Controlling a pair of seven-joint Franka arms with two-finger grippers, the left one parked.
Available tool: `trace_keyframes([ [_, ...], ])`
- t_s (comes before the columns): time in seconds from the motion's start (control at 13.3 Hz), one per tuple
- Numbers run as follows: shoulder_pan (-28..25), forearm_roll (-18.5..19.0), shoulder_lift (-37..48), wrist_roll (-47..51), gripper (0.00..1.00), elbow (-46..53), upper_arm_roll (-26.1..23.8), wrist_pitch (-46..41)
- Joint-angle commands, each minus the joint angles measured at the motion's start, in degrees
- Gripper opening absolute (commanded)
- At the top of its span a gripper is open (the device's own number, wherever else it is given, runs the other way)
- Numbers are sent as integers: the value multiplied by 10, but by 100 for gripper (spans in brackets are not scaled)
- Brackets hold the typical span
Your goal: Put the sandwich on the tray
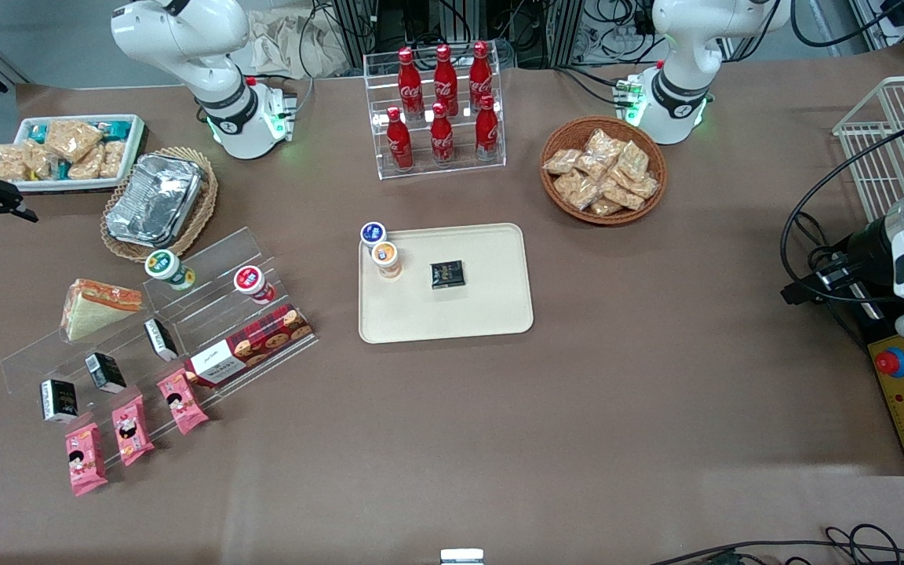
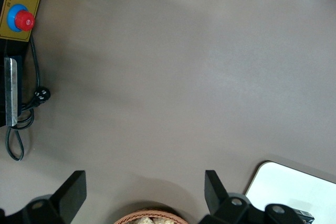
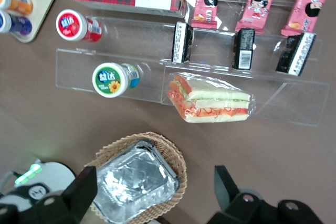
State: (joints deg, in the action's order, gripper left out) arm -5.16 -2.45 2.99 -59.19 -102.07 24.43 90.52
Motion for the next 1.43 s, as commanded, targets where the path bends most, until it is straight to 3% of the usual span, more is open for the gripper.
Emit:
trace_keyframes([
  [0.0, 0, 3, 20, -57, 99, -47, 10, 47],
  [0.23, 1, 3, 18, -137, 99, -86, 20, 111],
  [1.21, -3, -14, -90, -488, 99, -89, 21, 197],
  [1.36, 1, -49, -111, -544, 98, -89, 21, 198],
])
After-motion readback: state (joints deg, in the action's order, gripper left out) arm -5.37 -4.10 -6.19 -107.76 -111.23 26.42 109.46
